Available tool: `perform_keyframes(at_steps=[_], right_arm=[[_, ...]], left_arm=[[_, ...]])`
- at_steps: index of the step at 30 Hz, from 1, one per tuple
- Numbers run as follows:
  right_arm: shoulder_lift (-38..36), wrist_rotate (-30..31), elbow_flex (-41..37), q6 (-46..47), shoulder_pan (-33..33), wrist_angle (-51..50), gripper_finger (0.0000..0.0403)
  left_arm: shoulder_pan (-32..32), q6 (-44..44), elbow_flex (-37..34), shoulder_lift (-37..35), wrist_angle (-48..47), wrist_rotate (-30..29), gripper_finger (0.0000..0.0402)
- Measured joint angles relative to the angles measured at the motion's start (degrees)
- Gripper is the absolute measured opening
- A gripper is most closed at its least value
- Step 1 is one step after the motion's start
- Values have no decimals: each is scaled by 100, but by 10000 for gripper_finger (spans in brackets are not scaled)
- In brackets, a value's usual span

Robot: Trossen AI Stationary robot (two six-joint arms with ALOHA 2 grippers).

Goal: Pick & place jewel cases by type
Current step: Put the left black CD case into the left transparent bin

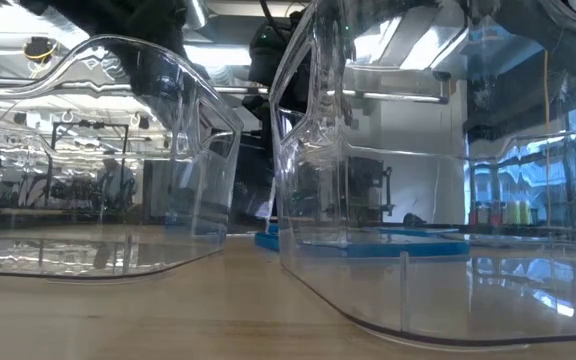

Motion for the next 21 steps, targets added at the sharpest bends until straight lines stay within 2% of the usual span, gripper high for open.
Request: perform_keyframes(at_steps=[9,13,21], right_arm=[[0,-2,-2,15,-1,20,52],[0,-2,-2,20,0,17,52],[0,-2,-2,13,0,4,52]], left_arm=[[137,-624,988,965,-1018,325,210],[184,-692,1522,1436,-1811,231,210],[193,-686,1920,1978,-1935,157,210]])
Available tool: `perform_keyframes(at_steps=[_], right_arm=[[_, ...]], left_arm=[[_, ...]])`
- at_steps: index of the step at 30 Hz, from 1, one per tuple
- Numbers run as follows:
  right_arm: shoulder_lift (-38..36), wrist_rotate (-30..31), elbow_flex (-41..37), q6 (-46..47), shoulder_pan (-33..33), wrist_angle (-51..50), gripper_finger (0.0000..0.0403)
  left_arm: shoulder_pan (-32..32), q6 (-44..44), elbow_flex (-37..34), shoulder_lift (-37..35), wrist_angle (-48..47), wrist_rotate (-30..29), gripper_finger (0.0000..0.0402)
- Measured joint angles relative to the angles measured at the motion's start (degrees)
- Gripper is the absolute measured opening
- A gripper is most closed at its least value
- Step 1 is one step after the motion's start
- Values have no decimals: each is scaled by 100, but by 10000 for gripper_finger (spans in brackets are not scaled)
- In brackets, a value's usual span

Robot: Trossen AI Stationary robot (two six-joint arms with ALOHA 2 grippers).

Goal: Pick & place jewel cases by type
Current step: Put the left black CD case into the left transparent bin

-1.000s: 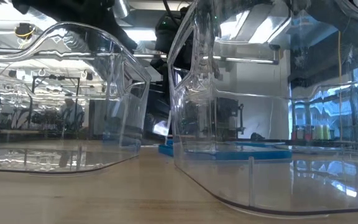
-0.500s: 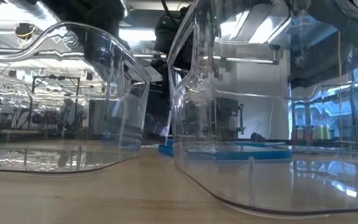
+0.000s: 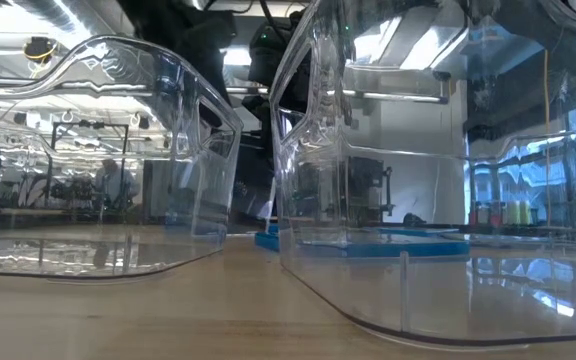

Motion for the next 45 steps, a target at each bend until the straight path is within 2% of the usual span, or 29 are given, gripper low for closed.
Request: perform_keyframes(at_steps=[11,19,38,45], right_arm=[[0,-2,0,-7,0,-44,52],[0,-4,0,-17,0,-46,52],[2,20,0,25,-3,8,53],[17,257,-1,65,4,-18,77]], left_arm=[[197,-229,-20,136,-136,-16,211],[290,-240,-26,230,-134,82,197],[292,-244,-24,243,-122,140,46],[296,-172,-24,243,-137,99,40]])
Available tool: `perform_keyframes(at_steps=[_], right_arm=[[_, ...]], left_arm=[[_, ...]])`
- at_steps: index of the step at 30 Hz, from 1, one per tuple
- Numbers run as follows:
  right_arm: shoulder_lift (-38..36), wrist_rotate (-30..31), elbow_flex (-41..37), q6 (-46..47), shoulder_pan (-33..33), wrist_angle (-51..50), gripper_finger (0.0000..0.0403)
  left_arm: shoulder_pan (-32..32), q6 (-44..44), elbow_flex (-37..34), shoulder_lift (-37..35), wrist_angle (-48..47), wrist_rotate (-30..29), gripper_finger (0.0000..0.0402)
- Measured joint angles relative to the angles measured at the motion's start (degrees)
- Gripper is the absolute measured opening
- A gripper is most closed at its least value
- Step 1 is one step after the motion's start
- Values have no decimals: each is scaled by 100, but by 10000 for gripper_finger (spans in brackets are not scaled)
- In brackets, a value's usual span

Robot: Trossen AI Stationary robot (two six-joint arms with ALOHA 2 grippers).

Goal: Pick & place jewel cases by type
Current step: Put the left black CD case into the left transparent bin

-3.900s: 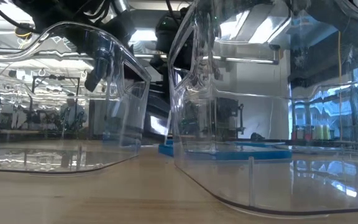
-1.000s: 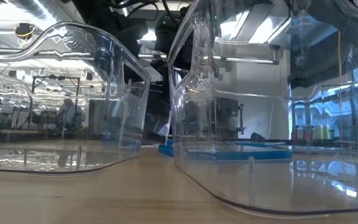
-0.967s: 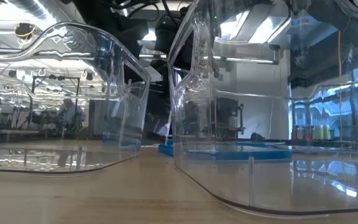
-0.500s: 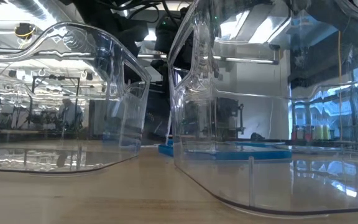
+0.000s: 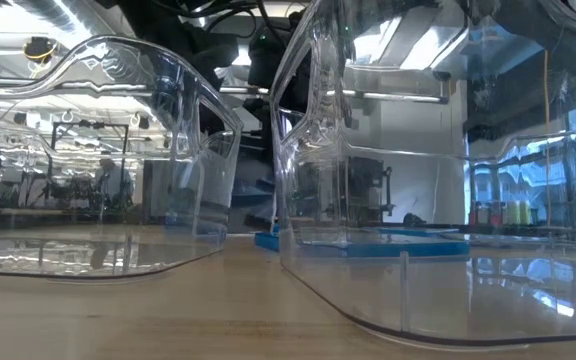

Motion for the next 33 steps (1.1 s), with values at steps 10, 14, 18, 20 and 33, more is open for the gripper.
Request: perform_keyframes(at_steps=[10,14,18,20,33], right_arm=[[-327,709,-3,849,-7,-366,182],[-838,350,-1,1495,-55,-436,196],[-1262,291,4,2076,-141,-350,199],[-1400,290,7,2230,-201,-345,199],[-1540,297,5,2326,-561,-434,199]], left_arm=[[-2,56,0,0,9,2,34],[6,138,0,-20,-6,-86,35],[124,135,78,-244,-189,24,34],[176,118,111,-450,-234,72,34],[195,-2266,-95,-3494,-1418,287,34]])
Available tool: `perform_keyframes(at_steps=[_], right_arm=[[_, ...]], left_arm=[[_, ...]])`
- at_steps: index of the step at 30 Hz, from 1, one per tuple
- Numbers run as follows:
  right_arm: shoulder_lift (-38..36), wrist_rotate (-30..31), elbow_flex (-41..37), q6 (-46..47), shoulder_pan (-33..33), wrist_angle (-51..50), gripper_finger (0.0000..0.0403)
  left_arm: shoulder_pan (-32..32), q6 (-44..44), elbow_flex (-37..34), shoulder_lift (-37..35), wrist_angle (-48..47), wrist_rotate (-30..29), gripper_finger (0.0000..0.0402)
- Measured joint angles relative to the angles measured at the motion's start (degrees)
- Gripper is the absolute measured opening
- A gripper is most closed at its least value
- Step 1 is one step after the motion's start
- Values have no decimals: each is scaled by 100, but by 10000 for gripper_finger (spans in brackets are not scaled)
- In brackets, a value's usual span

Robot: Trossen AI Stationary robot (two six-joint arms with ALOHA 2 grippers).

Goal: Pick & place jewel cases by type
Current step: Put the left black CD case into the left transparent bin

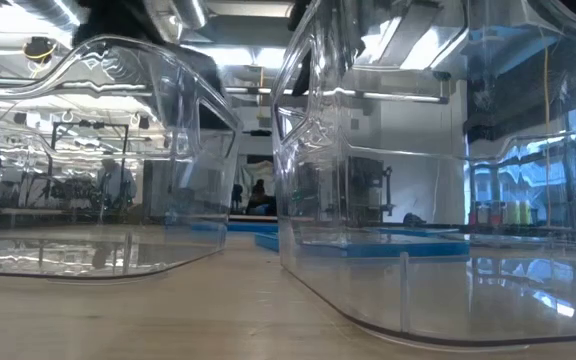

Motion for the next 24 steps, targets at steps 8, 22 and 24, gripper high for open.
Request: perform_keyframes(at_steps=[8,22,24], right_arm=[[0,-8,-73,128,-175,114,199],[4,-10,-160,1088,-357,24,199],[4,-12,-160,1196,-357,27,199]], left_arm=[[-1520,-2293,-886,-786,193,-777,39],[-4739,-4238,-1046,426,814,-2985,35],[-5136,-4765,-1046,688,816,-3279,36]])
